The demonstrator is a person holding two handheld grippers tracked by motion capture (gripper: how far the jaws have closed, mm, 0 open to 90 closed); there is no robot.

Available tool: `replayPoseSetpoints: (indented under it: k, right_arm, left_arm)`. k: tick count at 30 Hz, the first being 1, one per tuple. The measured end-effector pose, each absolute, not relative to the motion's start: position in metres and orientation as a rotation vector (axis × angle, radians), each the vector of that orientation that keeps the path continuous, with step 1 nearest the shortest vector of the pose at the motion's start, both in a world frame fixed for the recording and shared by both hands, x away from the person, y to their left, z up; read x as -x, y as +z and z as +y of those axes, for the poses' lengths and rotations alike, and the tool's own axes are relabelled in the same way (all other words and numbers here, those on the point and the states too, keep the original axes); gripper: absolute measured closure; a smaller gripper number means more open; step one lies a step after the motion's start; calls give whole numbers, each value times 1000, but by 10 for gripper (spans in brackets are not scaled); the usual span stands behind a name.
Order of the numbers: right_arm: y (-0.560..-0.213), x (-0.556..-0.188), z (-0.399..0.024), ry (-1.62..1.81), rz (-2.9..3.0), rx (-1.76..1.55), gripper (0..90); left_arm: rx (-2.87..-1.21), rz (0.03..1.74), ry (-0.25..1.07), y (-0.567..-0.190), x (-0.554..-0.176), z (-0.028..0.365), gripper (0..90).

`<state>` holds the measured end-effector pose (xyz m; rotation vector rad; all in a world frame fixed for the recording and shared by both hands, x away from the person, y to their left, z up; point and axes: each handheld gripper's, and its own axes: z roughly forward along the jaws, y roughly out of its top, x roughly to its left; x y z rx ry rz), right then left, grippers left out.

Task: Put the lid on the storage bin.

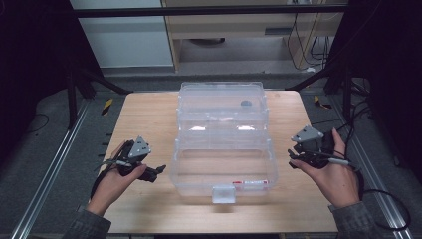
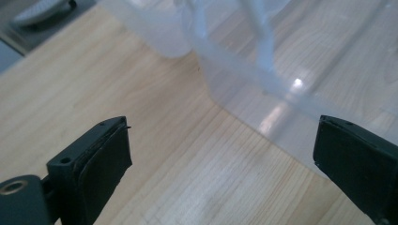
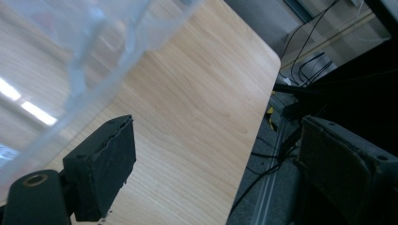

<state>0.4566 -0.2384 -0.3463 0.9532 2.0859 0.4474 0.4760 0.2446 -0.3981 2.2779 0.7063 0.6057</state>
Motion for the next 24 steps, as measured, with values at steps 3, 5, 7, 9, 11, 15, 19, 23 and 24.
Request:
replayPoseSetpoints:
  k: [3, 5, 7, 9, 11, 15, 19, 23, 24]
  right_arm:
    - [-333, -460, -233, 447, 2106, -916, 163]
    - [-321, -472, -230, 464, 2166, -870, 198]
    - [-314, -485, -228, 491, 2211, -850, 265]
    - [-306, -502, -223, 540, 2276, -818, 289]
    - [-304, -505, -221, 547, 2291, -806, 290]
    - [-297, -517, -214, 561, 2340, -765, 331]
    - [-287, -524, -212, 573, 2366, -741, 372]
    - [-276, -531, -208, 592, 2397, -703, 410]
    - [-274, -532, -207, 595, 2403, -692, 421]
  left_arm:
    - [-2260, 667, 587, -382, -474, 236, 37]
    - [-2265, 645, 552, -372, -475, 228, 37]
    - [-2305, 605, 542, -366, -477, 220, 37]
    - [-2341, 566, 538, -363, -478, 211, 36]
    - [-2356, 541, 534, -361, -478, 203, 35]
    - [-2376, 478, 539, -358, -472, 191, 34]
    - [-2379, 438, 513, -356, -470, 183, 35]
    - [-2382, 442, 508, -353, -473, 177, 36]
    - [-2380, 439, 508, -352, -474, 175, 37]
